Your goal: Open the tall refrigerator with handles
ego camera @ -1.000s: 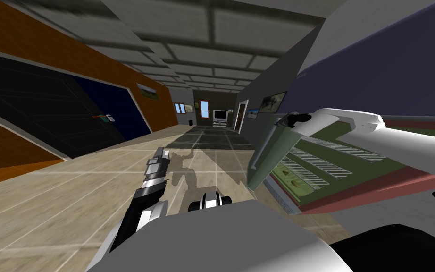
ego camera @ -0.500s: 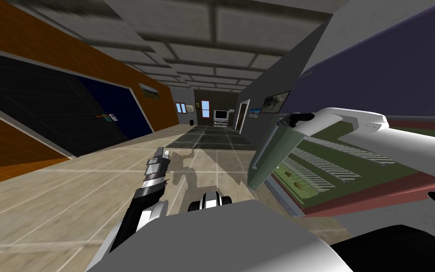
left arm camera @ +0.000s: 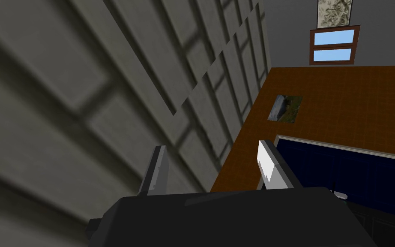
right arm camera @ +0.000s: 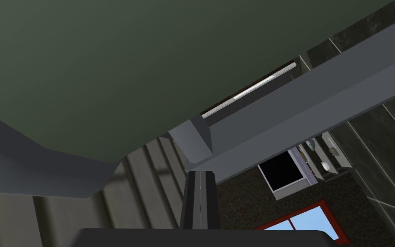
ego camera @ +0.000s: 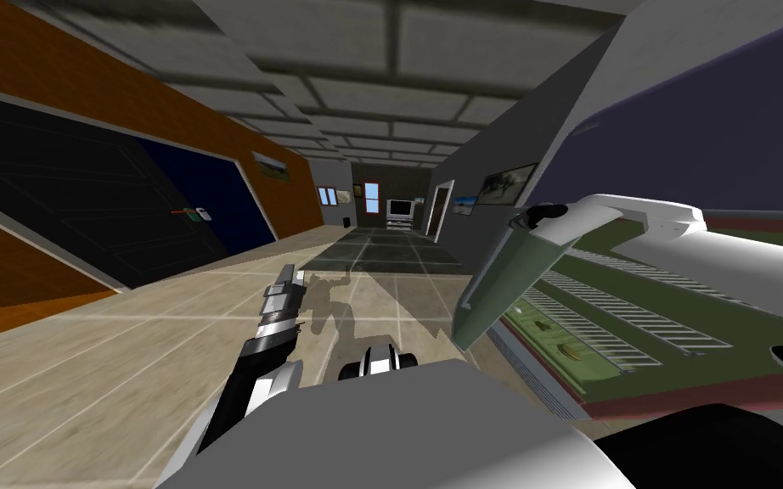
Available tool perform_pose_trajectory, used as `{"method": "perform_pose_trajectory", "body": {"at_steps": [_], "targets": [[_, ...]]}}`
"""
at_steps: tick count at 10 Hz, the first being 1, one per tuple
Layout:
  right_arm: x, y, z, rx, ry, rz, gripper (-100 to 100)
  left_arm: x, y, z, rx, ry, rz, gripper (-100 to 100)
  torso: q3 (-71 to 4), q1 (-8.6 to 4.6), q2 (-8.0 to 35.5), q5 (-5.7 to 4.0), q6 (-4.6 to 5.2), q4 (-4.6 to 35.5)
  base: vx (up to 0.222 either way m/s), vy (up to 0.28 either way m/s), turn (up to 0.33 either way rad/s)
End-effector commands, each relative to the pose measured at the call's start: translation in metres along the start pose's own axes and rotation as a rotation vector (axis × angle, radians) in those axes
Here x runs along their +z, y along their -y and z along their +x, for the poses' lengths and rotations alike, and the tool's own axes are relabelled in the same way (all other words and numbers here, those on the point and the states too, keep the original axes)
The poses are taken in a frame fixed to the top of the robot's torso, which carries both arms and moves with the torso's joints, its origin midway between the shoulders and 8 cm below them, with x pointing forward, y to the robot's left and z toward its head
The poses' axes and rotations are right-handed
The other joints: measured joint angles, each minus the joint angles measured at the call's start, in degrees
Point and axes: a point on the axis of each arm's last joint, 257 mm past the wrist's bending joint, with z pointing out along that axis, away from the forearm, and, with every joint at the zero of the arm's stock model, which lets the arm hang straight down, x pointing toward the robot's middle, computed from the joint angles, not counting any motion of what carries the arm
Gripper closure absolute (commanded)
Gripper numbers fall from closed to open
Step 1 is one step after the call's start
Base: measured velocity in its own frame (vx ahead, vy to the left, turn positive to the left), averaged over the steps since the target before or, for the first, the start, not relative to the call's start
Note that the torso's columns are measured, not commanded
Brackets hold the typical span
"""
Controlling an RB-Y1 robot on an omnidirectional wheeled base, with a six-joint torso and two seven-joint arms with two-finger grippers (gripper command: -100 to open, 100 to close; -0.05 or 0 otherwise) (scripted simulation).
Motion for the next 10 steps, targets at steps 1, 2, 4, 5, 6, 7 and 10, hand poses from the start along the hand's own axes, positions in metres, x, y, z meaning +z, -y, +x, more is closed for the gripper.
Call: {"method": "perform_pose_trajectory", "body": {"at_steps": [1,2,4,5,6,7,10], "targets": [[0.003,0.019,0.013,0.003,-0.046,0.041,100,0.000,0.000,0.000,0.000,0.000,0.000,0,0.27,0.07,0.28,-0.08,0.08,0.04,0.220,0.163,0.008],[0.005,0.029,0.026,0.004,-0.085,0.065,100,0.000,0.000,0.000,0.000,0.000,0.000,0,0.43,0.06,0.47,-0.14,0.10,0.08,0.259,0.189,0.019],[0.007,0.029,0.036,0.032,-0.100,0.069,-100,0.000,0.000,0.000,0.000,0.000,0.000,0,0.62,0.01,0.80,-0.15,0.16,0.15,0.133,0.089,0.036],[0.008,0.031,0.041,0.040,-0.111,0.074,-100,0.000,0.000,0.000,0.000,0.000,0.000,0,0.68,-0.05,0.81,-0.19,0.36,0.26,0.168,0.126,0.022],[0.009,0.033,0.048,0.051,-0.124,0.080,-100,0.000,0.000,0.000,0.000,0.000,0.000,0,0.58,-0.05,0.75,-0.06,0.44,0.32,0.126,0.126,-0.024],[0.011,0.035,0.055,0.063,-0.139,0.086,-100,0.000,0.000,0.000,0.000,0.000,0.000,0,0.46,-0.15,0.72,0.12,0.38,0.41,0.114,0.080,-0.010],[0.011,0.022,0.067,0.067,-0.157,0.067,-100,0.000,0.000,0.000,0.000,0.000,0.000,0,0.31,-0.27,0.55,0.10,0.24,0.30,0.052,0.040,0.017]]}}
